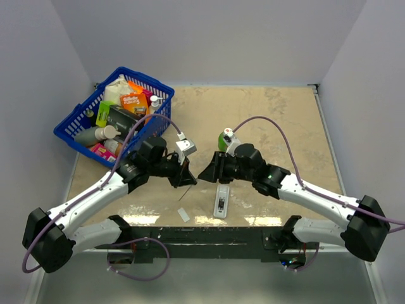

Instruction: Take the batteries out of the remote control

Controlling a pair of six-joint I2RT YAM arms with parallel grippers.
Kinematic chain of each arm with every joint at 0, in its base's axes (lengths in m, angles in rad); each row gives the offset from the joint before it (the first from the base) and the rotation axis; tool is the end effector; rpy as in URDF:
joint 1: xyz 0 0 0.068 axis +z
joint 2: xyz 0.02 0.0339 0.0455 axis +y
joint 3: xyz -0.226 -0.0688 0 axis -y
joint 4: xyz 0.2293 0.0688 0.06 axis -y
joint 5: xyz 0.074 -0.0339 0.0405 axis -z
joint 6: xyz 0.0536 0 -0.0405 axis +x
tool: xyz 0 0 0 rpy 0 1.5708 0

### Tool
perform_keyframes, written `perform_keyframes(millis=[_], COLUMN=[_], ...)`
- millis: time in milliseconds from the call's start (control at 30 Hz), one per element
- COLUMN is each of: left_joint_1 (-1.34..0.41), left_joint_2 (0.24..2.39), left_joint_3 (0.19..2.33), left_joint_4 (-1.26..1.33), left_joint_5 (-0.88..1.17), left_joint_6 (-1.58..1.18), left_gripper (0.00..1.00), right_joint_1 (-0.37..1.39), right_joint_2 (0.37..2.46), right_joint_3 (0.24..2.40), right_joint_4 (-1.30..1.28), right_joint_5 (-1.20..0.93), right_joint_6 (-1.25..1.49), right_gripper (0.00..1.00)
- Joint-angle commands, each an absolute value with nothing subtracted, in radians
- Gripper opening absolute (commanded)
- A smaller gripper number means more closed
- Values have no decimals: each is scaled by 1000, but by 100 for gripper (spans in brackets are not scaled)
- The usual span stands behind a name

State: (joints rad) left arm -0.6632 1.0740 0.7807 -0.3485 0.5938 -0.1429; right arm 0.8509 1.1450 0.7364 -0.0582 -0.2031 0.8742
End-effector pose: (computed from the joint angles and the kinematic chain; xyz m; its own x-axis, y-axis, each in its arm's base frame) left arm 0.1738 -0.1738 0.2324 -0.5899 0.3111 -0.7452 0.7875 0.4259 -0.4456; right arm 0.1724 0.2131 0.2263 -0.8463 0.1743 -0.5033 -0.3211 0.5870 0.7432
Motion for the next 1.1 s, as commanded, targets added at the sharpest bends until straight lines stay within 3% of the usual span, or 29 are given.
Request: perform_keyframes(millis=[0,333,700,1067], left_joint_1=[-663,-663,-663,-664], left_joint_2=[1052,1071,1077,1081], left_joint_3=[772,775,767,761], left_joint_4=[-298,-290,-278,-258], left_joint_5=[583,543,532,529], left_joint_6=[-161,-158,-163,-179], left_gripper=[0,0,0,0], right_joint_1=[854,854,854,854], right_joint_2=[1144,1186,1207,1210], right_joint_3=[779,792,790,792], right_joint_4=[-29,-8,-5,31], right_joint_5=[-173,-172,-121,-113], right_joint_6=[907,982,1025,1043], right_gripper=[47,47,38,37])
